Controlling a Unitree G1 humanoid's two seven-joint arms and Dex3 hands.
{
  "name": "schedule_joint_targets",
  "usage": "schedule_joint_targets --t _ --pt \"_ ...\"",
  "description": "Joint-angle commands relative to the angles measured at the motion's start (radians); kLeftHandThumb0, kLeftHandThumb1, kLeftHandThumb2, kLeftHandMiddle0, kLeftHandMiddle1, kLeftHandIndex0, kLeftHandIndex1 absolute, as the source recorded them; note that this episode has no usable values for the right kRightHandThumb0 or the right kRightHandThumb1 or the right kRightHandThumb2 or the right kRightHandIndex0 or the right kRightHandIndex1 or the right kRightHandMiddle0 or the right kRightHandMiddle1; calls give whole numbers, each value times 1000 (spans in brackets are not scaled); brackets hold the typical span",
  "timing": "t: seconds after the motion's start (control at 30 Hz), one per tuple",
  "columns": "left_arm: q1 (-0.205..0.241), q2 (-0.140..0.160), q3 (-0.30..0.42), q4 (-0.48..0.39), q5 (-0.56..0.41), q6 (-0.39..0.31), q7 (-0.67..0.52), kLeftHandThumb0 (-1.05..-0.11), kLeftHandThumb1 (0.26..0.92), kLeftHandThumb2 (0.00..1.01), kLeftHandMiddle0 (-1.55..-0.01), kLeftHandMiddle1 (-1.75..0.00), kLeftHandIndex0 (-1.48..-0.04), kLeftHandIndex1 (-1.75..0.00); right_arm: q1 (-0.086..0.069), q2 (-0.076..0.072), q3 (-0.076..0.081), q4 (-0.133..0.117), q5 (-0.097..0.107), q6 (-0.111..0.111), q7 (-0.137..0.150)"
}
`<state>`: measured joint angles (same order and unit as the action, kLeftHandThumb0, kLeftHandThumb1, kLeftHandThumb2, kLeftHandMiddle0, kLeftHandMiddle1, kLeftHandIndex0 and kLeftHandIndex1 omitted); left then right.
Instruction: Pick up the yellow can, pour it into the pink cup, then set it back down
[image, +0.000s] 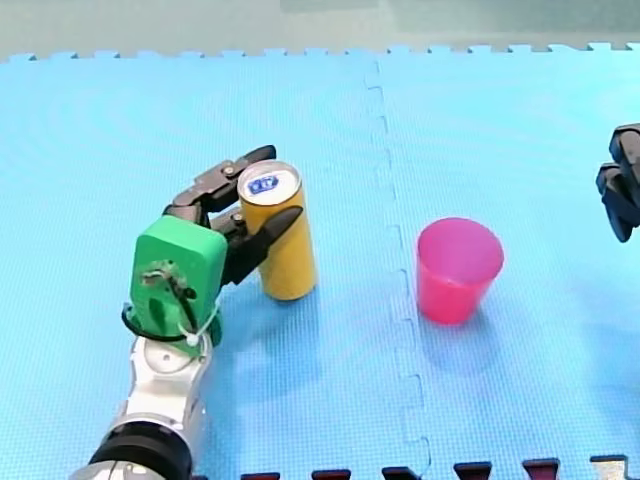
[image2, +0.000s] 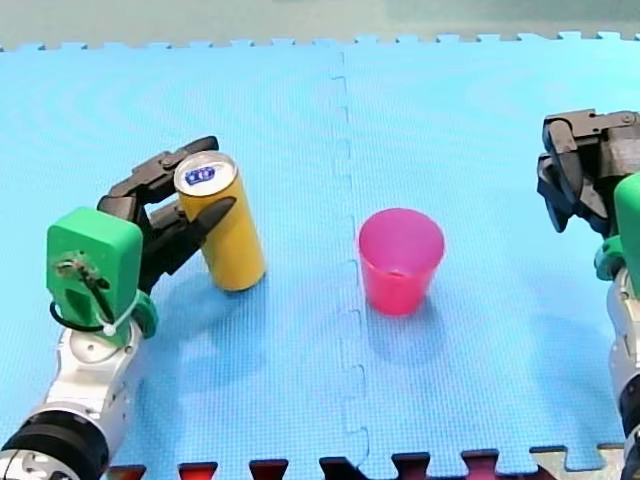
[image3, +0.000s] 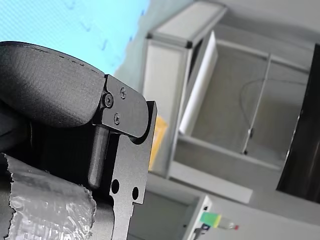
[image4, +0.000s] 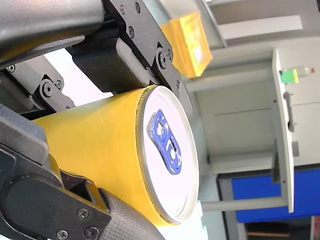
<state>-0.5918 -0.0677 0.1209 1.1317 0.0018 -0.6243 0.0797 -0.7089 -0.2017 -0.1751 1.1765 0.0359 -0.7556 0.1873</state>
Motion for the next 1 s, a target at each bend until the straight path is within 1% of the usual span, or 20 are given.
schedule_joint_targets --t 0.0,0.03,0.2,0.57,0.8,0.97 --pt "-11 5 4 -16 -8 -11 -5 -408 808 0 -1387 -22 -1220 -6 -6 -1 0 7 0 5 -6" --pt "-11 7 4 -19 -8 -10 -7 -408 808 0 -1388 -21 -1220 -6 -6 -1 0 9 -3 6 -9" --pt "-18 15 -2 -26 0 -2 -1 -409 806 0 -1392 -16 -1221 -3 -8 -2 13 12 -26 7 -38" --pt "-18 18 -18 -62 21 21 25 -401 805 0 -1398 -10 -1222 -1 -10 2 26 14 -47 11 -71" --pt "-16 20 -33 -75 43 38 52 -395 804 0 -1398 -6 -1223 -1 -7 1 33 9 -52 17 -76" --pt "-46 24 -44 -42 65 42 79 -391 807 1 -1398 -4 -1223 0 -6 4 34 9 -52 19 -77"
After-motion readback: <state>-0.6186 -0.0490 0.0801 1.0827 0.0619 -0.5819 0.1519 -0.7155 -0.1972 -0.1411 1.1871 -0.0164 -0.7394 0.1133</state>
